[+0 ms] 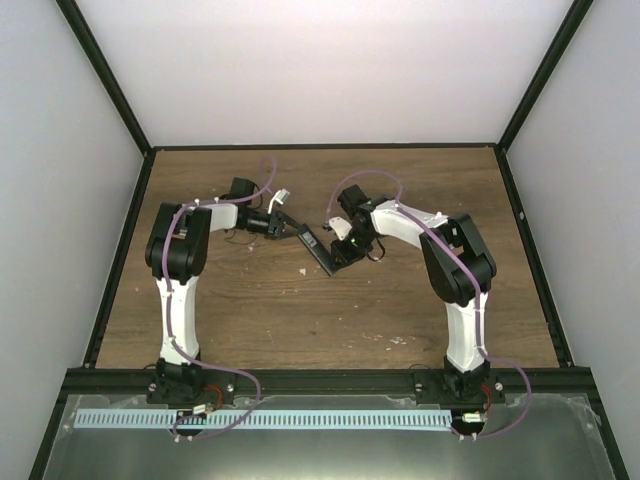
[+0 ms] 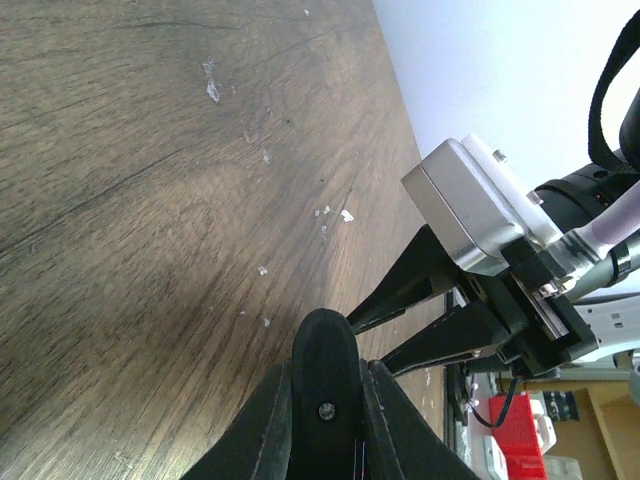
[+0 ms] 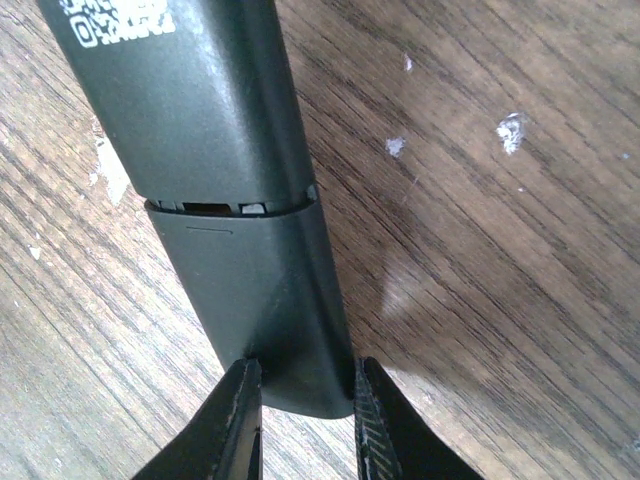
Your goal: Load the batteries into the remote control
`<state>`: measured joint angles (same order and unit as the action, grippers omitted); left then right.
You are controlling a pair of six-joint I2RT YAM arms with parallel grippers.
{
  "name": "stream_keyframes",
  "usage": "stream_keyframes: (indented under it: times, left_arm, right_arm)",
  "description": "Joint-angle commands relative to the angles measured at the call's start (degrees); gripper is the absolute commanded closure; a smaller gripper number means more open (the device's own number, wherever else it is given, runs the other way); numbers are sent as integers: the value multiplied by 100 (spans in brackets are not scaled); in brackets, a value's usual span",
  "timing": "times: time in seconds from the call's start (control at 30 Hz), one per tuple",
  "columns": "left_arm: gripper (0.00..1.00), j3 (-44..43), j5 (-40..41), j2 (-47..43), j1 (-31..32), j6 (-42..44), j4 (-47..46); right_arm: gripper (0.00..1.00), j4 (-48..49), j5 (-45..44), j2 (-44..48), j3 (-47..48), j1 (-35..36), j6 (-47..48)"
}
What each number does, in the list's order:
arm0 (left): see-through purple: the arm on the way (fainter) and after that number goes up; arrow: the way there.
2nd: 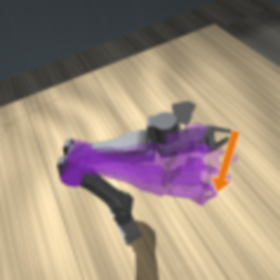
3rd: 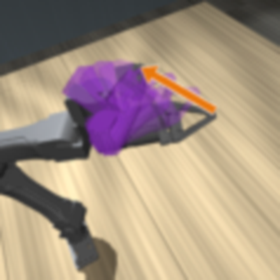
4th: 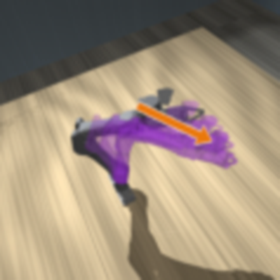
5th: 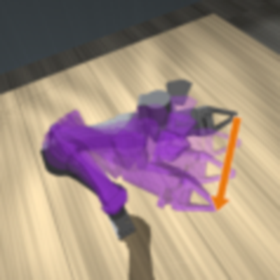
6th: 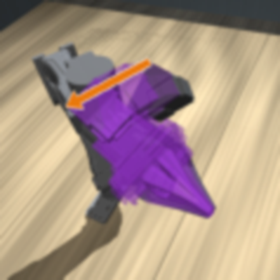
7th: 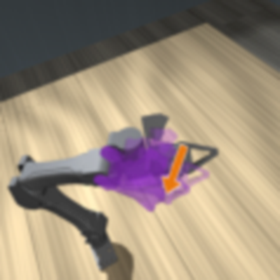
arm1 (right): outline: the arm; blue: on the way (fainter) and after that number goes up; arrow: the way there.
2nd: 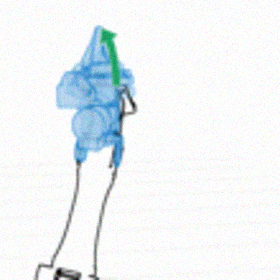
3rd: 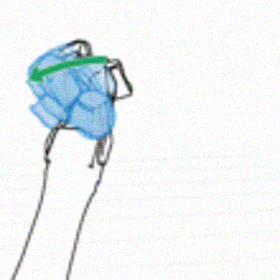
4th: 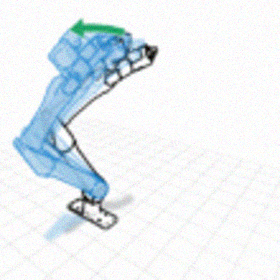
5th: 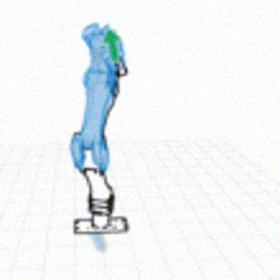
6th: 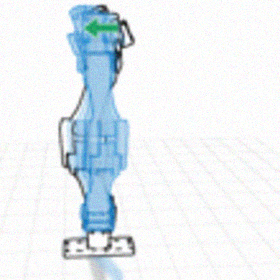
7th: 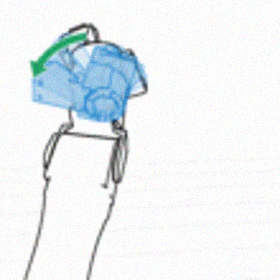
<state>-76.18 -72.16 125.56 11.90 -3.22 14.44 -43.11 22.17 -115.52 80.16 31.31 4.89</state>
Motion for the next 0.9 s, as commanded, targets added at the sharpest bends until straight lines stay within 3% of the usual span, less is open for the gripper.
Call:
stream_keyframes:
  times: [0.0,0.7,0.87]
  left_arm:
    - [100,132,-218,307,526,391,617]
    - [100,59,-194,312,594,512,788]
    - [100,52,-184,308,594,499,787]
  right_arm:
    - [82,1448,-753,-385,210,-37,-187]
    - [83,1616,-862,-559,638,-99,-163]
    - [81,1776,-772,-211,501,-114,-212]
